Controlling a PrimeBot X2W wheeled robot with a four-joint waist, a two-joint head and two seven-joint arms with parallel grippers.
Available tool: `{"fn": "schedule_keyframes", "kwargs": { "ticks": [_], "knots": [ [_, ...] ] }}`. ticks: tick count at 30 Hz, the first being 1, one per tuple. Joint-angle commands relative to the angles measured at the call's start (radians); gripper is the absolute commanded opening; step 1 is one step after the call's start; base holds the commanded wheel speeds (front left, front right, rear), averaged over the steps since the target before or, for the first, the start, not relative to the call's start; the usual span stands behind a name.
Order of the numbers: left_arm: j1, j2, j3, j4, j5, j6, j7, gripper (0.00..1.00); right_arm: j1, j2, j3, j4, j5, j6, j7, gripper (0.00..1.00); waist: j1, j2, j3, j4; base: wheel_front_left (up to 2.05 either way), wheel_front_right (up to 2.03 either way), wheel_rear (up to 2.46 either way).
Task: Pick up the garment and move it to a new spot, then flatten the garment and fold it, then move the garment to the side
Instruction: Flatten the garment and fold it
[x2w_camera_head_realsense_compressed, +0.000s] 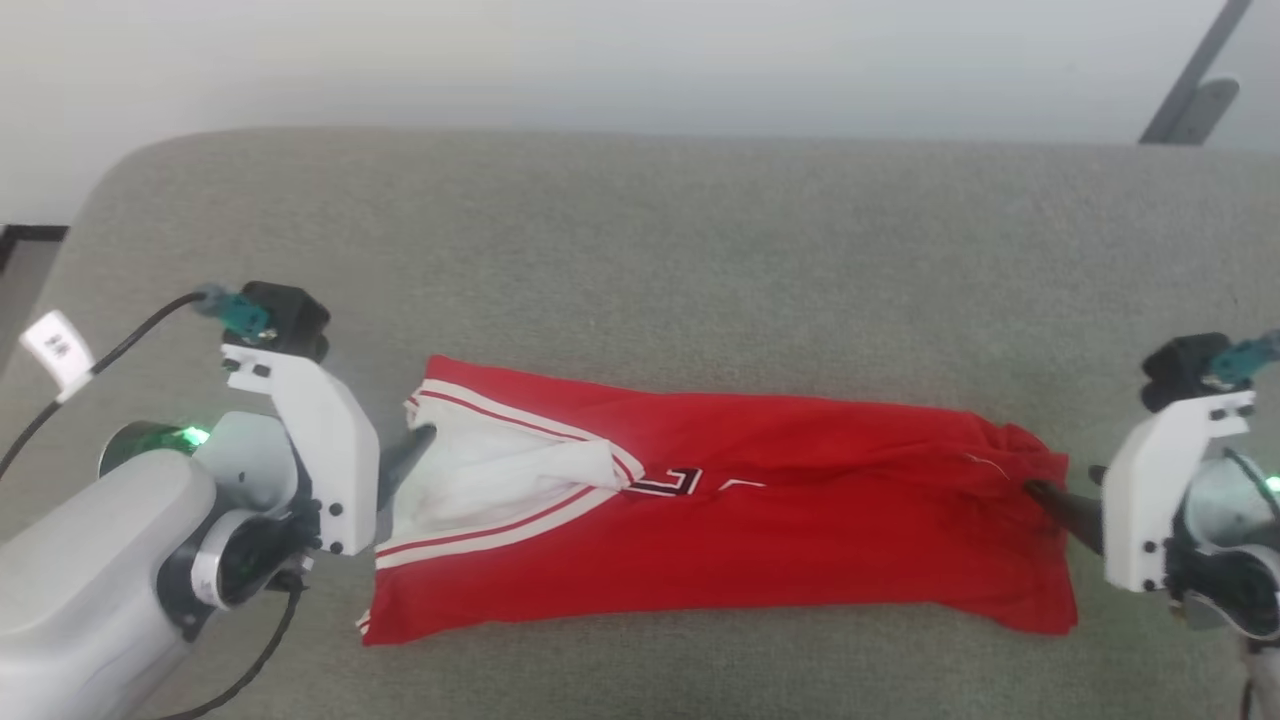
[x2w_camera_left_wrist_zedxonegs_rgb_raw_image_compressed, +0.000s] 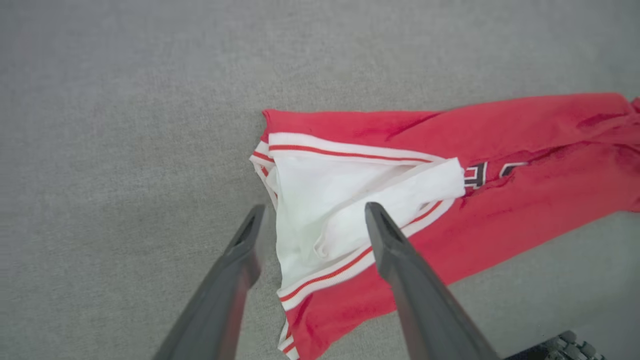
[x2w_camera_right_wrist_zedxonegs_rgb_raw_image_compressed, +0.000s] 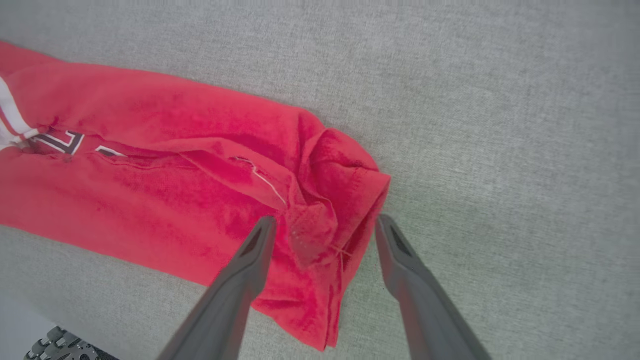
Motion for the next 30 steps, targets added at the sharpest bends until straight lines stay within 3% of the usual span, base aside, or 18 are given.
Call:
{"fn": "schedule_keyframes", "kwargs": {
  "ticks": [1,14,22,23,24,25,30],
  "knots": [
    [0.022,0.002,0.01,-0.002,0.016,-0.004,-0.031,1.0,0.011,-0.005,-0.008,-0.002,0.004,0.0,0.004,1.0,0.0,0.0,-0.016,0.014,0.0,0.0,0.0],
    [0.205,-0.011,0.117,0.058,0.095,-0.015,-0.54,1.0,0.036,-0.006,-0.108,0.158,-0.01,0.0,0.025,1.0,0.0,0.0,-0.03,0.095,0.0,0.0,0.0],
    [0.295,-0.044,0.181,0.156,0.101,-0.042,-0.735,1.0,0.003,0.033,-0.08,0.255,0.02,0.0,-0.004,1.0,0.0,0.0,-0.014,0.13,0.0,0.0,0.0],
    [0.303,-0.053,0.197,0.167,0.102,-0.051,-0.746,1.0,0.002,0.034,-0.063,0.263,0.027,0.0,-0.006,0.65,0.0,0.0,-0.012,0.132,0.0,0.0,0.0],
    [0.311,-0.06,0.214,0.18,0.108,-0.062,-0.753,1.0,-0.003,0.031,-0.044,0.263,0.036,0.0,-0.014,0.14,0.0,0.0,-0.009,0.135,0.0,0.0,0.0],
    [0.32,-0.065,0.23,0.195,0.122,-0.07,-0.757,1.0,-0.008,0.029,-0.036,0.267,0.047,0.0,-0.026,0.0,0.0,0.0,-0.006,0.136,0.0,0.0,0.0],
    [0.375,-0.132,0.373,0.239,0.181,-0.125,-0.761,1.0,-0.031,0.008,-0.006,0.288,0.085,0.0,-0.059,0.0,0.0,0.0,0.005,0.134,0.0,0.0,0.0]
  ]
}}
